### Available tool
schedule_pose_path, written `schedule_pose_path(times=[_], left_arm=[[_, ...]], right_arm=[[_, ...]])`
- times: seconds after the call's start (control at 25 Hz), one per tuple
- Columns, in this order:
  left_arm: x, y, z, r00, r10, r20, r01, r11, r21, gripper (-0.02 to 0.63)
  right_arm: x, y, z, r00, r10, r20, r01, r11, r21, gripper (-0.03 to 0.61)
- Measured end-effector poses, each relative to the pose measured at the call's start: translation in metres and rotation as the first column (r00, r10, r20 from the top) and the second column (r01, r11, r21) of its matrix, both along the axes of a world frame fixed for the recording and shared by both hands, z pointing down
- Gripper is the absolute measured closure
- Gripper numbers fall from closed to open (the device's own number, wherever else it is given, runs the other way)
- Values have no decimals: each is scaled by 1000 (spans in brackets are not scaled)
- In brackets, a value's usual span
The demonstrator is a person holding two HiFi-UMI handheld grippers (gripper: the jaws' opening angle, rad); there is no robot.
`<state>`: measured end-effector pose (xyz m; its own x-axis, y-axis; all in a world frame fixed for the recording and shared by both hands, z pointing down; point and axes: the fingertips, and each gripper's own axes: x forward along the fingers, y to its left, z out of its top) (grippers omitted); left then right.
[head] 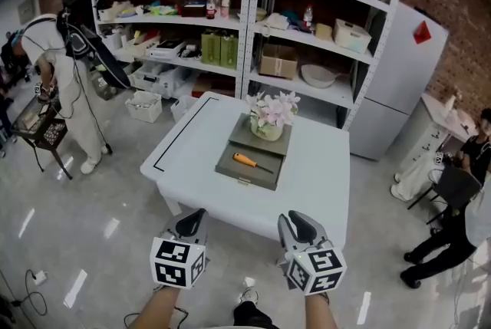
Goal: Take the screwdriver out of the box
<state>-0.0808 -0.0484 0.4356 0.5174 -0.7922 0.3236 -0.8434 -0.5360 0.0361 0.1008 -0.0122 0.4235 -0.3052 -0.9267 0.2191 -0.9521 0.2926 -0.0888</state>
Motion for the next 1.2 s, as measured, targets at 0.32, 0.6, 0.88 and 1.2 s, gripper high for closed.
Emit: schedule_pose_path(times=[0.32,0.6,0.88,1.2], left_arm=[[37,-59,0,999,-31,10,31,999,-13,607],[58,-99,-1,997,-70,20,70,998,-8,607],[65,-121,-1,995,-98,27,98,995,-7,607],[52,-151,6,991,-132,24,132,991,-9,607]], right_arm=[[36,-63,8,999,-39,10,39,999,-23,457],[55,-108,18,996,-83,23,84,995,-47,383],[60,-140,26,991,-134,27,135,988,-70,333],[45,-182,38,982,-189,3,188,977,-96,325]])
